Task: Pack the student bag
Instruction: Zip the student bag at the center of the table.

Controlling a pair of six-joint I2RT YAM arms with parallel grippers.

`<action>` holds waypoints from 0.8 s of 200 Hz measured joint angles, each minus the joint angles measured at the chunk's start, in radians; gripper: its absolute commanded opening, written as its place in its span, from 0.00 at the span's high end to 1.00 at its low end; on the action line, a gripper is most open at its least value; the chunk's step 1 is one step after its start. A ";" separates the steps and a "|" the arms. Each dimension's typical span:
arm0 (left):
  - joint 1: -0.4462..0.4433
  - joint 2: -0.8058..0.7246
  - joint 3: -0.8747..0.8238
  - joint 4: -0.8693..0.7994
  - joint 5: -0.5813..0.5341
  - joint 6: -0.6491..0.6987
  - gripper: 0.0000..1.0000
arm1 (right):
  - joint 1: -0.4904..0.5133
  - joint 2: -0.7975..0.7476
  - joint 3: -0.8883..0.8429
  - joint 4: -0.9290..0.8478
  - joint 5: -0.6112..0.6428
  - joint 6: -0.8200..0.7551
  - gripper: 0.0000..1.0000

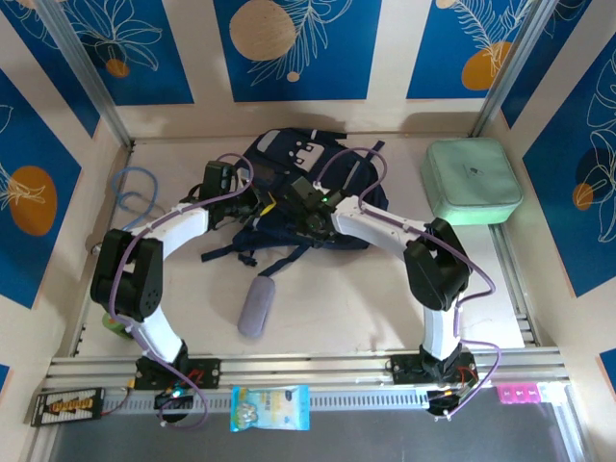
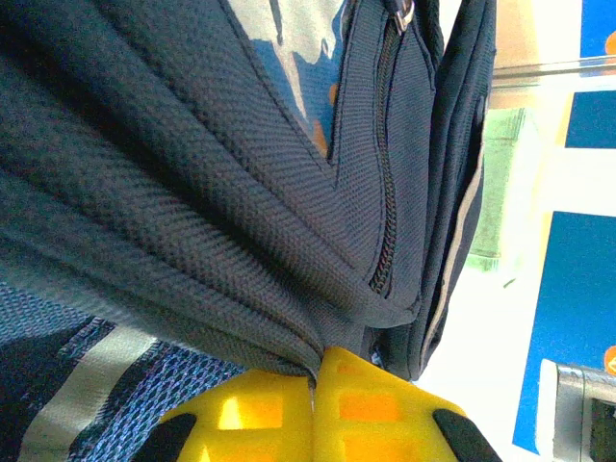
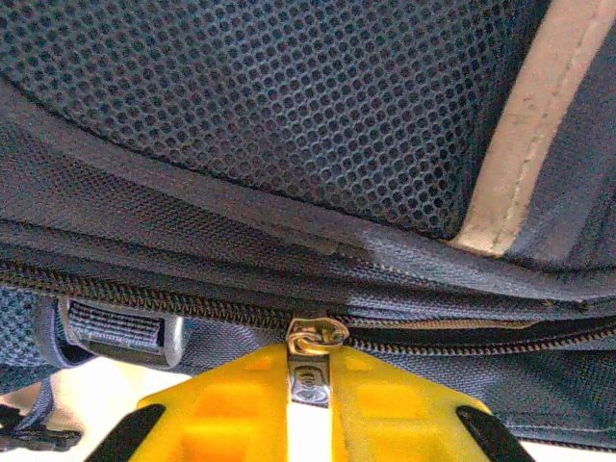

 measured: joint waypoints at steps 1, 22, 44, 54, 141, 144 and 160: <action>0.000 0.000 0.000 0.000 0.000 0.000 1.00 | 0.000 0.000 0.000 0.000 0.000 0.000 0.76; 0.000 0.000 0.000 0.000 0.000 0.000 1.00 | 0.005 0.000 0.001 -0.005 0.012 -0.032 0.67; 0.000 0.000 0.000 0.000 0.000 0.001 1.00 | 0.029 0.019 0.047 -0.064 0.090 -0.070 0.67; 0.000 0.000 0.000 -0.001 0.000 0.003 1.00 | 0.043 0.040 0.085 -0.088 0.130 -0.079 0.67; 0.001 0.000 0.000 -0.005 -0.001 0.023 1.00 | 0.084 0.114 0.141 -0.158 0.197 -0.110 0.72; 0.001 0.000 0.000 -0.005 -0.001 0.023 1.00 | 0.084 0.114 0.141 -0.158 0.195 -0.113 0.73; 0.002 0.000 0.000 -0.005 -0.001 0.024 1.00 | 0.087 0.114 0.141 -0.159 0.187 -0.129 0.75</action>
